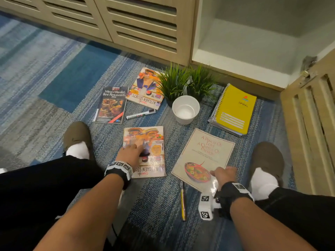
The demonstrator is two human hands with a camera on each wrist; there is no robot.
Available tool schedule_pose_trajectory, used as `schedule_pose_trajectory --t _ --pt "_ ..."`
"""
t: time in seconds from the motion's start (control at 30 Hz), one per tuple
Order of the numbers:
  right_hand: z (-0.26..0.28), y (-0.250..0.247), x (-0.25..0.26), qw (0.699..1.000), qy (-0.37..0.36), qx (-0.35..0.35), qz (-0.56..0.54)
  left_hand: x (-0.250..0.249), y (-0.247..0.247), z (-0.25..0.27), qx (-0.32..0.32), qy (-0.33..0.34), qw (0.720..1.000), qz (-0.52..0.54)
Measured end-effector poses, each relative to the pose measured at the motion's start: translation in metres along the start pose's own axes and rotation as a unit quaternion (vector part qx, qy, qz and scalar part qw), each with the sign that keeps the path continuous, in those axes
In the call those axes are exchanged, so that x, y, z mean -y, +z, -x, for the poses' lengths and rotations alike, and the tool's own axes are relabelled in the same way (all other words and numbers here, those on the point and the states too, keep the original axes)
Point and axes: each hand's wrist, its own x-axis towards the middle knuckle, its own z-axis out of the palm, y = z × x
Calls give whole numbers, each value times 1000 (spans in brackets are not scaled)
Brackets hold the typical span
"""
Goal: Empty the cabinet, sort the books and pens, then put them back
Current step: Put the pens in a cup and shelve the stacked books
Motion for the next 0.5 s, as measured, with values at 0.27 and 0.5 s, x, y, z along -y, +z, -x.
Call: schedule_pose_trajectory --t 0.27,0.5 --pt "-29 -22 3 995 54 -38 -74 28 -26 -12 -62 -264 904 331" --pt "-89 -26 -35 995 80 -40 -51 39 -35 -25 -36 -364 892 267"
